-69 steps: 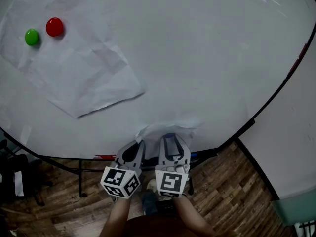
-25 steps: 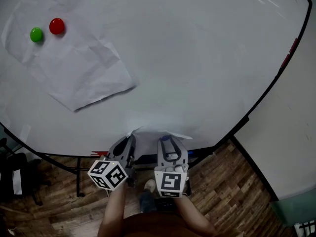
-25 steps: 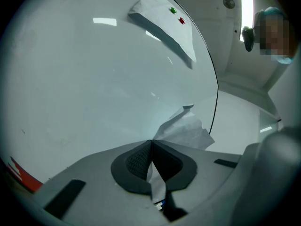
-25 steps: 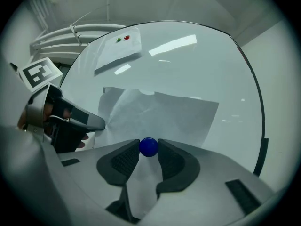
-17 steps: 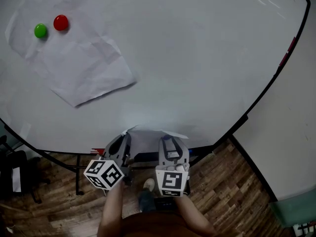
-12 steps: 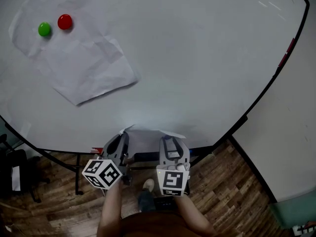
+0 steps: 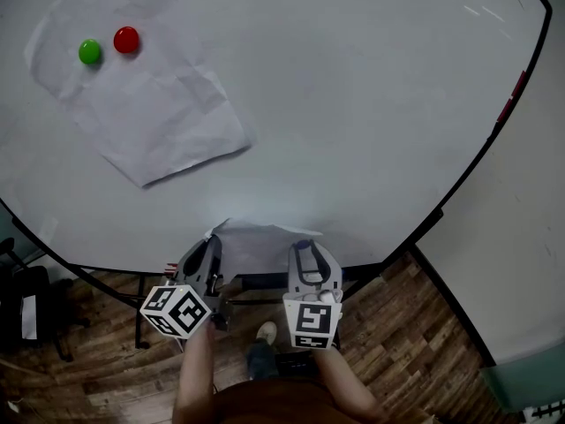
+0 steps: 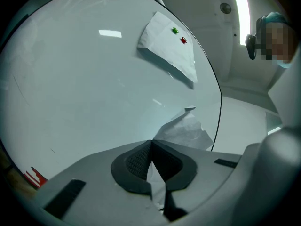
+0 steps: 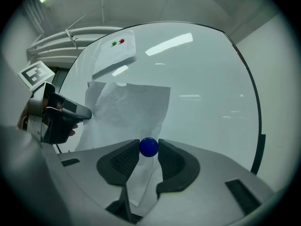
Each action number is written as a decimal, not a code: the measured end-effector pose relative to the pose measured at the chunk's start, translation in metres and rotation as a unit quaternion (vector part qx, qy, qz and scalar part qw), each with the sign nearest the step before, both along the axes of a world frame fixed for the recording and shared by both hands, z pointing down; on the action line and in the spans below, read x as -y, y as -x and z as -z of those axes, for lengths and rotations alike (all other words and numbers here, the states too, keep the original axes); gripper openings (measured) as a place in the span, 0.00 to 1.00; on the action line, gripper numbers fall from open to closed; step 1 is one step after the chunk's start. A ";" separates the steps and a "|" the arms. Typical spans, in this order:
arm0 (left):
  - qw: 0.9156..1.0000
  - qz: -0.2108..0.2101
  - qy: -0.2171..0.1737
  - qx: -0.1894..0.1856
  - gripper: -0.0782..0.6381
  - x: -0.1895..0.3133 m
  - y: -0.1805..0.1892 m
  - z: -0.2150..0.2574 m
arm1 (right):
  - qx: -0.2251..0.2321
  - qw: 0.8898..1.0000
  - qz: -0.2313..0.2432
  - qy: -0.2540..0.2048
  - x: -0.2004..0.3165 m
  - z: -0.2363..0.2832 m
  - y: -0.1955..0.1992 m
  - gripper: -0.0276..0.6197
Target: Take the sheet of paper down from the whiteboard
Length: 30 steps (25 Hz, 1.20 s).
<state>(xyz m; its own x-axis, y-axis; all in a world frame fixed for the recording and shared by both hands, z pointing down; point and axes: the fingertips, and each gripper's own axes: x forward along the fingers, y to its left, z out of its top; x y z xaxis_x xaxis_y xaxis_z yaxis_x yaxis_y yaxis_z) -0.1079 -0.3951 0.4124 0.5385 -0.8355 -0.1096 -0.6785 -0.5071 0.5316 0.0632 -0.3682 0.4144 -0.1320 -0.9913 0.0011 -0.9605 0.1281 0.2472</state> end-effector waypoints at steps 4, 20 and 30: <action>1.000 0.007 0.000 -0.003 0.14 0.000 0.005 0.001 | 0.004 1.000 -0.002 0.000 0.001 0.000 -0.002 0.25; 0.999 0.035 0.009 -0.016 0.14 -0.001 0.030 -0.001 | 0.009 1.000 -0.006 0.005 0.001 -0.003 -0.008 0.25; 0.998 0.051 0.006 -0.024 0.14 0.000 0.044 0.004 | 0.007 1.000 -0.005 0.007 0.002 -0.003 -0.008 0.25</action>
